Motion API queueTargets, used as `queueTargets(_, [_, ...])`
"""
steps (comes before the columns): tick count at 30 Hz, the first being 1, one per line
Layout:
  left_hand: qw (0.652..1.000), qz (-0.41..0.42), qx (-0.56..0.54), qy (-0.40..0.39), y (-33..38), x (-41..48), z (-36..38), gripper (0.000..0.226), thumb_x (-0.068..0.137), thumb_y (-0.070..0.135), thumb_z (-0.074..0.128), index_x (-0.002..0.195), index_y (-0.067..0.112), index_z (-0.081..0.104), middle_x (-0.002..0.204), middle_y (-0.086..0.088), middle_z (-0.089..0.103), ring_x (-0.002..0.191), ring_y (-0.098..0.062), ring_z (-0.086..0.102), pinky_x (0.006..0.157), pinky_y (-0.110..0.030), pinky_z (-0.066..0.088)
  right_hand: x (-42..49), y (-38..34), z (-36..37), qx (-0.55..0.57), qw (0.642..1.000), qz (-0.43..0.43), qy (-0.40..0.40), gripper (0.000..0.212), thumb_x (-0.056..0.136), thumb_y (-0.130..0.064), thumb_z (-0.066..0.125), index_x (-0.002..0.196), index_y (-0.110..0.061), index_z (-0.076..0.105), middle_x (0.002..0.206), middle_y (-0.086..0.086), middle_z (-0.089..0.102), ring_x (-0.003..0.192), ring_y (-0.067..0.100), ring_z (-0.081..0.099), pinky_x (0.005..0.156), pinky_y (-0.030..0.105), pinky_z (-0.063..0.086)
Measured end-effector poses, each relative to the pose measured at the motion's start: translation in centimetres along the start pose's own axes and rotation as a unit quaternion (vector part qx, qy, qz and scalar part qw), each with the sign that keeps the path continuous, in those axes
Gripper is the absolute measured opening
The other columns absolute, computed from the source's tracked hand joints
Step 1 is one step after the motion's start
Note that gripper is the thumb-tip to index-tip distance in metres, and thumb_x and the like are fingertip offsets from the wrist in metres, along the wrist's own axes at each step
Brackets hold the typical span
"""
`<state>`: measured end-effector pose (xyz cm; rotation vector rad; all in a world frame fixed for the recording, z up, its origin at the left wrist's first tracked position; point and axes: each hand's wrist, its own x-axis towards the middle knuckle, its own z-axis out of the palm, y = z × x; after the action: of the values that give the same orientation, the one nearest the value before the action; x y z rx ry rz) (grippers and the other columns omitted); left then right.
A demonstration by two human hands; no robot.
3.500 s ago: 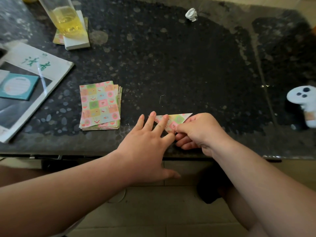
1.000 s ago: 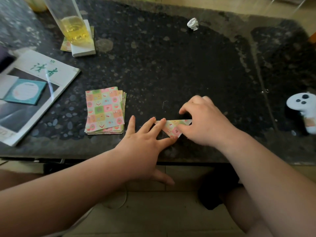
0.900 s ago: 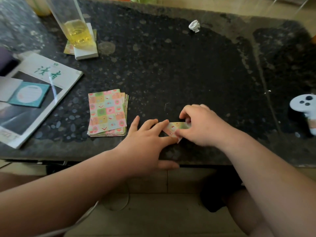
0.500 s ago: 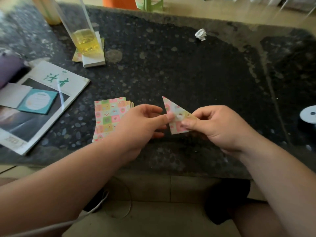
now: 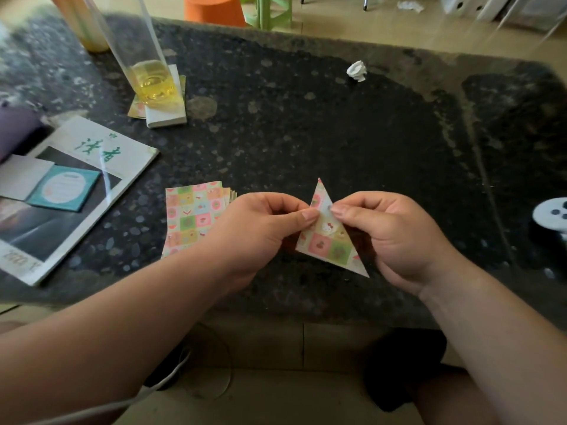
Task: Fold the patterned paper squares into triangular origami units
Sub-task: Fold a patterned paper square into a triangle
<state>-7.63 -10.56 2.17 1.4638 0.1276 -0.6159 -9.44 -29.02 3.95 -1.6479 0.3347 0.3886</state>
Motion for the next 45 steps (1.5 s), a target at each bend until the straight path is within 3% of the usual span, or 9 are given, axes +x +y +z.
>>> queueTargets(9, [0.999, 0.005, 0.031, -0.003, 0.2, 0.2, 0.0, 0.013, 0.091, 0.018, 0.073, 0.08, 0.012, 0.075, 0.087, -0.012, 0.077, 0.085, -0.026, 0.076, 0.075, -0.038, 0.057, -0.2, 0.1, 1.1, -0.21, 0.974, -0.081, 0.009, 0.017, 0.095, -0.021, 0.072, 0.081, -0.027, 0.079, 0.083, -0.015, 0.077, 0.084, 0.002, 0.073, 0.074, 0.029, 0.06])
queueTargets(13, [1.0, 0.014, 0.019, 0.001, 0.1, 0.4, 0.1, 0.021, 0.091, 0.011, 0.072, 0.07, 0.013, 0.074, 0.078, -0.011, 0.074, 0.076, -0.024, 0.073, 0.068, -0.035, 0.055, -0.4, 0.0, 1.5, -0.181, 0.982, -0.055, 0.017, 0.021, 0.095, -0.017, 0.07, 0.078, -0.024, 0.079, 0.083, -0.012, 0.077, 0.084, 0.004, 0.074, 0.077, 0.032, 0.062])
queueTargets(17, [1.0, 0.017, 0.006, 0.009, -0.2, 0.5, 0.7, 0.023, 0.091, 0.006, 0.07, 0.069, 0.011, 0.072, 0.073, -0.01, 0.072, 0.07, -0.021, 0.071, 0.062, -0.031, 0.055, -0.5, 0.0, 2.2, -0.079, 0.996, 0.017, 0.042, 0.025, 0.095, -0.012, 0.066, 0.075, -0.013, 0.08, 0.082, 0.0, 0.078, 0.084, 0.016, 0.077, 0.082, 0.048, 0.063])
queueTargets(23, [1.0, 0.002, -0.003, 0.009, -0.4, 0.8, 1.0, 0.03, 0.092, 0.01, 0.07, 0.064, 0.02, 0.076, 0.078, -0.009, 0.075, 0.079, -0.023, 0.075, 0.075, -0.04, 0.056, -0.6, -0.8, 1.9, 0.003, 0.996, 0.074, 0.039, 0.025, 0.093, -0.006, 0.066, 0.072, -0.008, 0.079, 0.081, 0.011, 0.078, 0.078, 0.025, 0.078, 0.084, 0.053, 0.062])
queueTargets(29, [1.0, -0.003, -0.008, 0.015, -0.3, 0.8, 1.2, 0.025, 0.091, 0.01, 0.071, 0.069, 0.017, 0.077, 0.082, -0.012, 0.075, 0.084, -0.028, 0.075, 0.08, -0.043, 0.059, -0.6, -0.8, 1.5, -0.003, 0.996, 0.082, 0.036, 0.023, 0.092, -0.007, 0.066, 0.073, -0.005, 0.079, 0.083, 0.012, 0.078, 0.083, 0.027, 0.078, 0.089, 0.055, 0.06])
queueTargets(34, [0.997, -0.001, -0.038, 0.068, 0.6, 1.3, 0.2, 0.019, 0.09, 0.006, 0.071, 0.071, 0.009, 0.072, 0.072, -0.009, 0.071, 0.068, -0.021, 0.072, 0.062, -0.031, 0.057, -0.7, -1.0, 1.4, -0.042, 0.996, 0.074, 0.04, 0.026, 0.09, -0.008, 0.068, 0.067, -0.009, 0.079, 0.081, 0.009, 0.077, 0.092, 0.026, 0.074, 0.092, 0.053, 0.059])
queueTargets(38, [0.996, 0.001, -0.049, 0.081, 1.2, 1.3, -0.6, 0.014, 0.09, 0.005, 0.069, 0.076, 0.005, 0.068, 0.068, -0.006, 0.07, 0.065, -0.018, 0.07, 0.06, -0.029, 0.059, -0.9, -0.7, 0.9, -0.058, 0.996, 0.067, 0.018, 0.024, 0.09, -0.007, 0.067, 0.069, -0.007, 0.079, 0.081, 0.012, 0.076, 0.093, 0.031, 0.073, 0.077, 0.04, 0.058])
queueTargets(42, [0.993, -0.009, -0.076, 0.094, 1.7, 1.1, -1.4, 0.009, 0.089, 0.005, 0.069, 0.081, 0.002, 0.066, 0.07, -0.009, 0.07, 0.067, -0.02, 0.072, 0.064, -0.034, 0.061, -1.3, -0.9, -0.6, -0.082, 0.995, 0.049, -0.027, 0.027, 0.088, 0.0, 0.064, 0.064, -0.004, 0.075, 0.067, 0.016, 0.071, 0.067, 0.024, 0.065, 0.063, 0.03, 0.053])
queueTargets(45, [0.991, -0.011, -0.078, 0.104, 1.9, 1.1, -2.1, 0.019, 0.09, 0.006, 0.07, 0.071, 0.007, 0.069, 0.074, -0.01, 0.072, 0.072, -0.023, 0.074, 0.072, -0.039, 0.06, -2.3, -2.5, -3.6, -0.24, 0.959, 0.071, -0.132, 0.022, 0.086, -0.001, 0.068, 0.066, -0.006, 0.076, 0.066, 0.015, 0.073, 0.06, 0.02, 0.066, 0.058, 0.025, 0.052])
